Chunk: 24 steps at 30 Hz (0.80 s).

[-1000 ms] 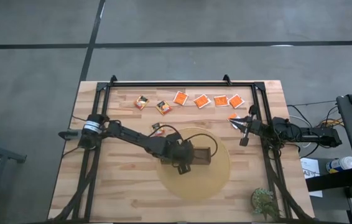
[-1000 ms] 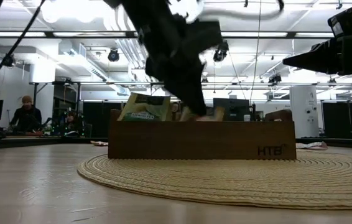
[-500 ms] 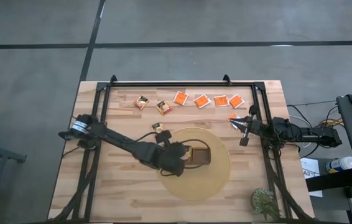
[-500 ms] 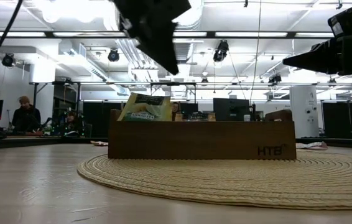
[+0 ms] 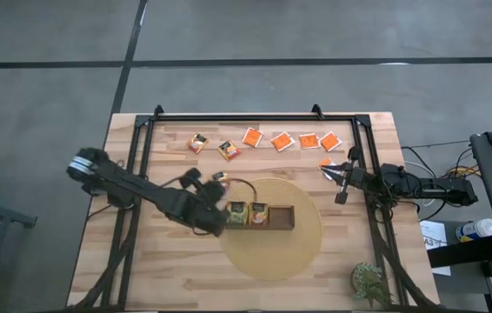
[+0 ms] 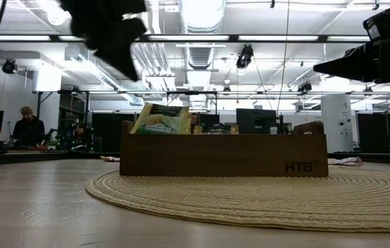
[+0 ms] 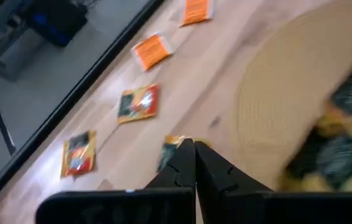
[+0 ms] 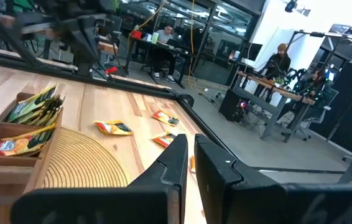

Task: Pick & Place Tea
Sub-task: Put the yellow tea bag into the middle section of the wooden organizer

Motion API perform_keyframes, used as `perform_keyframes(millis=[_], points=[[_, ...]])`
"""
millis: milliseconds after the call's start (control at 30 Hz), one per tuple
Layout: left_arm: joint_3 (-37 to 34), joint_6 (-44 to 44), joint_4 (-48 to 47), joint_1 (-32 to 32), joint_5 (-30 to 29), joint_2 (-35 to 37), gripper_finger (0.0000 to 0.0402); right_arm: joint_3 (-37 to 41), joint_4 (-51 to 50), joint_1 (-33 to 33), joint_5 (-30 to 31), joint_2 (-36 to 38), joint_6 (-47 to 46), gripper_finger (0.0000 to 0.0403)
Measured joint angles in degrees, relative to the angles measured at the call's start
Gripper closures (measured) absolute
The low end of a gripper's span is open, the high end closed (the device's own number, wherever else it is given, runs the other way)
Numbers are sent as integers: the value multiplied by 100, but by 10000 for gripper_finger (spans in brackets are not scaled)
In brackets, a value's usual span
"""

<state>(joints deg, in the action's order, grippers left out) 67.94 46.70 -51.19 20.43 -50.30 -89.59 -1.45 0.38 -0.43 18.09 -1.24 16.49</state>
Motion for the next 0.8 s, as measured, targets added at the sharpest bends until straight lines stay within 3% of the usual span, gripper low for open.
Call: perform_keyframes(millis=[167,267,400,533,800], points=[[-1334,249,1017,-162,59,1199,401,0,0,1,-1,-2,0,376],[-2063,42,2089,-314,510,1798,401,0,2,0,0,-2,2,376],[-2942,-1140,3773,-511,1223,2275,401,0,1,1,-2,-2,2,376],[-3572,-2363,5135,-621,1291,2353,396,0,0,2,-1,-4,1,376],[-3827,-2554,5415,-770,1298,2311,319,0,1,2,-2,-10,0,376]])
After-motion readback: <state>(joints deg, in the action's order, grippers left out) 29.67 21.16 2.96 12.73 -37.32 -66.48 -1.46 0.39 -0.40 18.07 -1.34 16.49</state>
